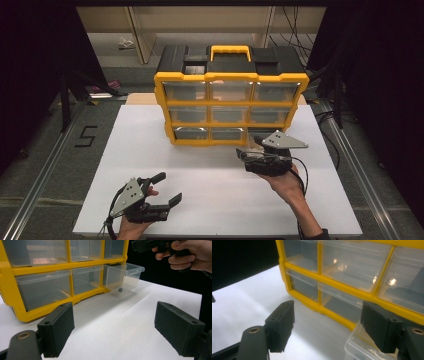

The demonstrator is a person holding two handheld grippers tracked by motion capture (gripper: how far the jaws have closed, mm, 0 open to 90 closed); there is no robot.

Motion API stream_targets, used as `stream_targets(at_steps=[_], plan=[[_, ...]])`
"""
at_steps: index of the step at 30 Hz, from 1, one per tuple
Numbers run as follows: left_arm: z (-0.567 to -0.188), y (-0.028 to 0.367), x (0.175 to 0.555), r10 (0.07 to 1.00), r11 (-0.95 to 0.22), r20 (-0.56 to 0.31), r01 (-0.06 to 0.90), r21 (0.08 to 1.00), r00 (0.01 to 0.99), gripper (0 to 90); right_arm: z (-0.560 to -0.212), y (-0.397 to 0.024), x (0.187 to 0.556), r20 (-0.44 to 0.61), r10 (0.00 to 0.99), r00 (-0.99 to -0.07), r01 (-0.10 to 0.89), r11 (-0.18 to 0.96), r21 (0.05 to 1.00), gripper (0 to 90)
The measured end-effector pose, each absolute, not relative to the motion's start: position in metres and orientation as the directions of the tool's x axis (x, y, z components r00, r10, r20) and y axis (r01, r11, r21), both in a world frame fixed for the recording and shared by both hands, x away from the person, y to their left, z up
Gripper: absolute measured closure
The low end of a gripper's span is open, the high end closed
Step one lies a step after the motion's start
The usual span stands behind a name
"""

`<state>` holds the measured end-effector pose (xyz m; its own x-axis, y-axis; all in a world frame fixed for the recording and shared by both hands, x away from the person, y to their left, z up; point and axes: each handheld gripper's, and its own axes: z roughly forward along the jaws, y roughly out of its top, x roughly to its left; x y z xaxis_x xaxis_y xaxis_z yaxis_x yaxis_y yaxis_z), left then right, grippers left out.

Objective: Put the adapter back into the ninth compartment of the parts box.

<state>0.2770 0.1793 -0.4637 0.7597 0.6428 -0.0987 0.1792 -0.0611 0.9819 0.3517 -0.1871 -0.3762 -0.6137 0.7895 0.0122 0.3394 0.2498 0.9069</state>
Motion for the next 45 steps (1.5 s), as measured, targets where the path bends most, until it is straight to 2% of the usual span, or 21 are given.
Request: stream_targets(at_steps=[45], plan=[[-0.463, 0.179, 0.277, 0.642, -0.059, -0.098, 0.177, 0.982, 0.761, 15.6, -0.388, -0.18, 0.318, 0.067, 0.719, -0.691, 0.284, 0.186, 0.941, 22.6]])
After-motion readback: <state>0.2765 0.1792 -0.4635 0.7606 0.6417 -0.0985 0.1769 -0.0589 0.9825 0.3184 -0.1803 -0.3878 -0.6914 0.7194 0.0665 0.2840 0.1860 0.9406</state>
